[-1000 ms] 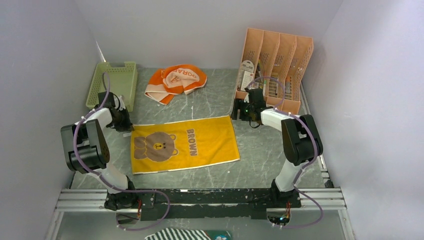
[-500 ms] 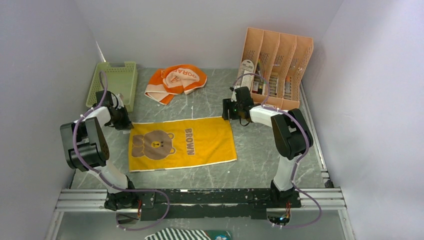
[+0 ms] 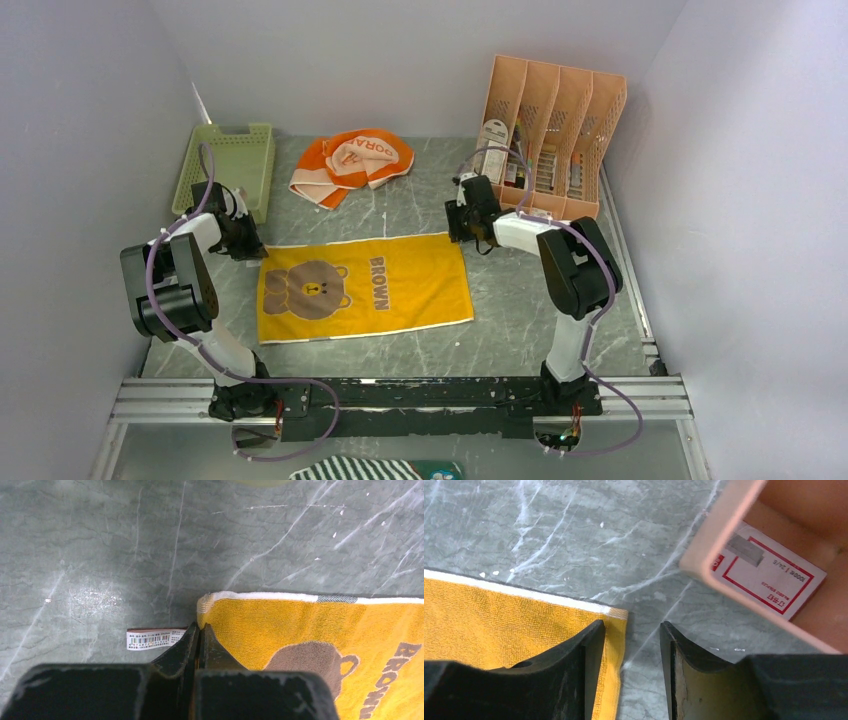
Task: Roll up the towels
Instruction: Fold the towel at the center of the board.
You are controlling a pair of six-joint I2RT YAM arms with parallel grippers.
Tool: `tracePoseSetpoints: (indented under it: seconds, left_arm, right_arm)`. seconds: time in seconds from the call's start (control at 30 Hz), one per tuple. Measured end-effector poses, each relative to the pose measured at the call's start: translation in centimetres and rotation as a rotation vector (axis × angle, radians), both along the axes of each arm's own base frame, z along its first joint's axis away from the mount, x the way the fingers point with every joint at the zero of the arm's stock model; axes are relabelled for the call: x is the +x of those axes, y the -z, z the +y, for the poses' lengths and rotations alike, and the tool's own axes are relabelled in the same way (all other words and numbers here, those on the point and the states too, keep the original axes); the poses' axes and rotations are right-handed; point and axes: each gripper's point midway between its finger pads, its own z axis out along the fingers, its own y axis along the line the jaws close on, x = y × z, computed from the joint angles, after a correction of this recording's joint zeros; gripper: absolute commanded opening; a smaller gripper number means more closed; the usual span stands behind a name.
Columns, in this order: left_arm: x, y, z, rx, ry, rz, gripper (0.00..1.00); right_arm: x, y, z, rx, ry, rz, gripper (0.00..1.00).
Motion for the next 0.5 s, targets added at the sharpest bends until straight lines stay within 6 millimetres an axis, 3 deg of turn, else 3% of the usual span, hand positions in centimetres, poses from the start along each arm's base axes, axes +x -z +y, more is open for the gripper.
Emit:
tracePoseSetpoints:
  seconds: [0.23,0.37,0.5]
  left_arm:
    - [0.0,0.0,-0.1,-0.006,0.002,-0.002,0.07]
    - [0.0,0.0,-0.1,-0.009,0.0,-0.002,0.07]
    - [0.0,0.0,-0.2,-0.01,-0.002,-0.002,0.07]
  right_arm:
    - [-0.5,0.2,1.3,-0.086,-0.048,-0.031,0.22]
    - [-0.7,0.2,1.7,-0.1,-0.059,-0.037,0.01]
    - [-0.6,0.2,1.7,-0.097,-0.053,-0.037,0.0]
